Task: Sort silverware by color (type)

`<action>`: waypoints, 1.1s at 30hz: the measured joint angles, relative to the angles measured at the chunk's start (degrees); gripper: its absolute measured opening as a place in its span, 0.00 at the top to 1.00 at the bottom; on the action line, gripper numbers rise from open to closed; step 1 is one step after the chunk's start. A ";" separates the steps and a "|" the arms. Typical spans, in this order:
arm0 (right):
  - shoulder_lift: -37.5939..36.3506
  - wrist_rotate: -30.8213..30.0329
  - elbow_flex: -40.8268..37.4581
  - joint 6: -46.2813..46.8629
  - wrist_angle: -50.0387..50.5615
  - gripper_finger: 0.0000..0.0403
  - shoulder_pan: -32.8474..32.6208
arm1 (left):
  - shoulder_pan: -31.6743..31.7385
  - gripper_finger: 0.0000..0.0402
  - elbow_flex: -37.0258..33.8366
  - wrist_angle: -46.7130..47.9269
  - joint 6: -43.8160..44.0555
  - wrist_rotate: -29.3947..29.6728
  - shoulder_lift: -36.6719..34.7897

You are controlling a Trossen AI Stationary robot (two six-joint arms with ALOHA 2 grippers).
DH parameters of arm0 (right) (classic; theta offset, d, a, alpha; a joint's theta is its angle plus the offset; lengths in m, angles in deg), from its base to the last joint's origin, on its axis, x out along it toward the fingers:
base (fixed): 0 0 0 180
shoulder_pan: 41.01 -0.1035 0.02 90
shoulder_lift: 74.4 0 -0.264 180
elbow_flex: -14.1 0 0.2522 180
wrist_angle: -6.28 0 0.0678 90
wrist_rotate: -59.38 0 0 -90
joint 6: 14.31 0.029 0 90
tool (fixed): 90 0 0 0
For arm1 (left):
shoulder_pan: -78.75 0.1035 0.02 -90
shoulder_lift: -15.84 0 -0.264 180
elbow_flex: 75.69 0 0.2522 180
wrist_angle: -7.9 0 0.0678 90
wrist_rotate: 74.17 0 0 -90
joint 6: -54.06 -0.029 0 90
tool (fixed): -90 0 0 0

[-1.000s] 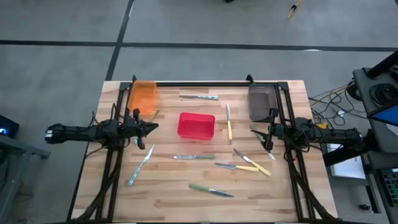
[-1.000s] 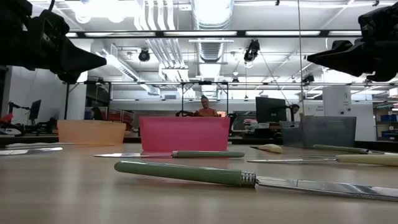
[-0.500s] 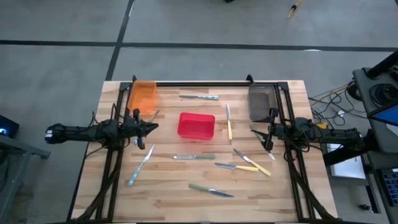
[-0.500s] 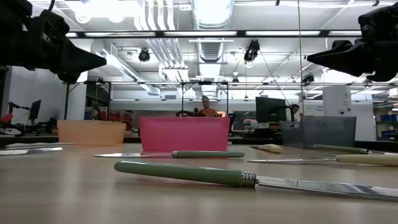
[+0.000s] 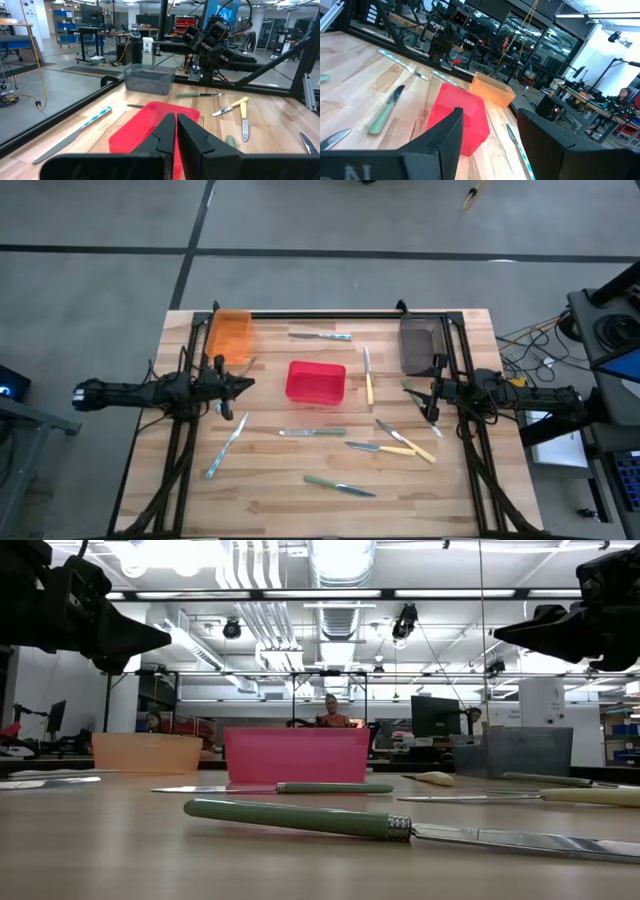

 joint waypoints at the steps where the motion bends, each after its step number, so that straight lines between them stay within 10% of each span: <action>1: 0.00 0.00 0.00 0.00 0.00 0.56 0.02 | 0.00 1.00 0.00 0.02 0.00 -0.01 0.00; 10: 0.00 0.00 -0.01 0.00 0.00 0.56 0.01 | -0.01 1.00 0.00 0.02 -0.40 0.00 0.00; 20: 0.02 -0.41 -0.01 -1.20 -0.76 0.56 0.00 | 0.00 1.00 0.00 -3.10 -32.81 1.47 0.00; 27: 0.02 0.52 -0.01 30.38 -7.01 0.56 0.02 | -0.03 1.00 0.00 -7.06 -3.95 -0.63 0.02; 33: 2.76 -2.67 0.00 30.20 -13.04 0.56 -0.64 | 0.00 1.00 0.00 -15.32 4.05 0.90 0.59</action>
